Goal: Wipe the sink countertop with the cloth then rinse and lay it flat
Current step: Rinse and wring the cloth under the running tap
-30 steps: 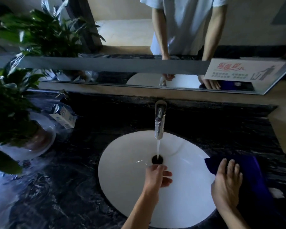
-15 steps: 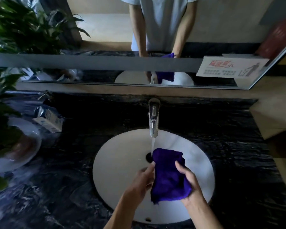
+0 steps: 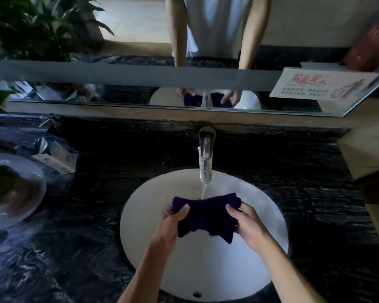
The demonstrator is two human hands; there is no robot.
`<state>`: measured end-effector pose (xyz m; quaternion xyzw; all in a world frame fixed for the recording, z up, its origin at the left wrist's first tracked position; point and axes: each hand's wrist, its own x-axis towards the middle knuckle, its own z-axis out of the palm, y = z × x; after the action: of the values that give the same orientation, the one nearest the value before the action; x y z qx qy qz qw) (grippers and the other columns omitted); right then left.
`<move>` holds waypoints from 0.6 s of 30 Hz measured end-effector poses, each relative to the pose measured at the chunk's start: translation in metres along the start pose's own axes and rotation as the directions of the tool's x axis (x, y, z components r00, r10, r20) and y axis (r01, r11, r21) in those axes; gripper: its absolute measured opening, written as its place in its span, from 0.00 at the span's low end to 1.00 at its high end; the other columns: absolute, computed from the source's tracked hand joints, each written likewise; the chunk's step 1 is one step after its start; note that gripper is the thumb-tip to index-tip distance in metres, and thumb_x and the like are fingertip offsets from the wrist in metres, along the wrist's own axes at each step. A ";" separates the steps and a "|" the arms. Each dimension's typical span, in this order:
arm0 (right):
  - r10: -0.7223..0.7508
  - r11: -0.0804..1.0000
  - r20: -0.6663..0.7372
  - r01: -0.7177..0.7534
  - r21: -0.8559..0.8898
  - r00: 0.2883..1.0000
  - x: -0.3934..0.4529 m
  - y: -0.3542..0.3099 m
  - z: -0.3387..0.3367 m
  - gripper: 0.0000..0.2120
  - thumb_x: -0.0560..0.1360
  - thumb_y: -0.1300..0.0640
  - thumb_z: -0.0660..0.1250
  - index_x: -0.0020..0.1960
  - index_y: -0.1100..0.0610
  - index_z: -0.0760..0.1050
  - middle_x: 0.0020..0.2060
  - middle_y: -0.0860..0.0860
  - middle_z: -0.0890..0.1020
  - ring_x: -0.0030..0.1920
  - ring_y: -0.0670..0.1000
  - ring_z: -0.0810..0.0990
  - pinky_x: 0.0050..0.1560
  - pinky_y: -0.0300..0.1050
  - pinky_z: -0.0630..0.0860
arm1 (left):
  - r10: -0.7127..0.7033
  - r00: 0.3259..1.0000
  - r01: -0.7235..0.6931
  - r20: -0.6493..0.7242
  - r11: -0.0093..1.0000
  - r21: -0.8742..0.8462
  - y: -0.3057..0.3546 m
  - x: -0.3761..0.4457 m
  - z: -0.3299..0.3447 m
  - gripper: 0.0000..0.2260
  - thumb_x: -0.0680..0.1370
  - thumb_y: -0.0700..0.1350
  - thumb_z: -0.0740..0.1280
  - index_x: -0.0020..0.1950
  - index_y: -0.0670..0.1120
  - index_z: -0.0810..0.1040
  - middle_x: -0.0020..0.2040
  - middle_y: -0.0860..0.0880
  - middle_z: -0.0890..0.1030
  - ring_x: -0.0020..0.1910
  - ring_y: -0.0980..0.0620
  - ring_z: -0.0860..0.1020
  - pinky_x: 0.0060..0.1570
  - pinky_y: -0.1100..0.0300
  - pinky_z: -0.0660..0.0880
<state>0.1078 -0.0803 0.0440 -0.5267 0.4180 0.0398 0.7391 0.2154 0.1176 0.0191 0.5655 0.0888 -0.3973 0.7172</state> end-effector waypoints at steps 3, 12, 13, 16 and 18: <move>-0.078 0.995 -0.124 0.069 -0.072 0.989 0.015 0.004 0.002 0.15 0.80 0.64 0.68 0.65 0.55 0.71 0.50 0.61 0.86 0.48 0.59 0.87 0.50 0.55 0.84 | 0.052 0.993 -0.045 -0.110 0.997 0.058 0.007 0.010 0.005 0.11 0.76 0.39 0.73 0.55 0.35 0.79 0.50 0.32 0.84 0.48 0.34 0.83 0.42 0.46 0.80; -0.295 0.920 -0.070 0.264 -0.290 0.953 0.037 -0.013 -0.016 0.20 0.82 0.69 0.60 0.58 0.49 0.82 0.55 0.50 0.86 0.56 0.47 0.85 0.56 0.42 0.81 | 0.224 0.963 -0.187 -0.148 0.956 0.227 0.015 0.047 0.011 0.20 0.73 0.36 0.72 0.63 0.49 0.78 0.48 0.40 0.85 0.46 0.41 0.85 0.45 0.50 0.83; -0.298 0.917 -0.073 0.264 -0.298 0.952 0.037 -0.013 -0.021 0.19 0.81 0.70 0.61 0.60 0.50 0.81 0.55 0.50 0.86 0.55 0.46 0.85 0.54 0.40 0.81 | 0.229 0.967 -0.191 -0.110 0.940 0.283 0.015 0.052 0.013 0.19 0.71 0.38 0.72 0.61 0.48 0.81 0.49 0.41 0.86 0.49 0.42 0.85 0.49 0.49 0.83; -0.323 0.869 -0.059 0.271 -0.415 0.945 0.034 -0.012 -0.033 0.22 0.77 0.71 0.67 0.65 0.50 0.77 0.56 0.46 0.84 0.54 0.38 0.81 0.50 0.32 0.78 | 0.215 0.976 -0.170 -0.041 0.862 0.478 0.013 0.064 0.026 0.21 0.68 0.31 0.73 0.58 0.47 0.83 0.51 0.46 0.85 0.51 0.48 0.84 0.54 0.58 0.81; -0.360 0.802 -0.094 0.257 -0.539 0.928 0.033 -0.006 -0.036 0.21 0.75 0.70 0.70 0.63 0.50 0.77 0.54 0.45 0.82 0.53 0.38 0.80 0.48 0.31 0.78 | 0.247 0.969 -0.187 -0.021 0.783 0.594 0.011 0.070 0.037 0.22 0.68 0.27 0.72 0.53 0.50 0.82 0.46 0.51 0.84 0.46 0.52 0.83 0.46 0.69 0.78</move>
<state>0.1118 -0.1253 0.0233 -0.7680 0.3690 -0.0215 0.5230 0.2576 0.0528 -0.0001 0.7844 -0.0691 -0.2919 0.5429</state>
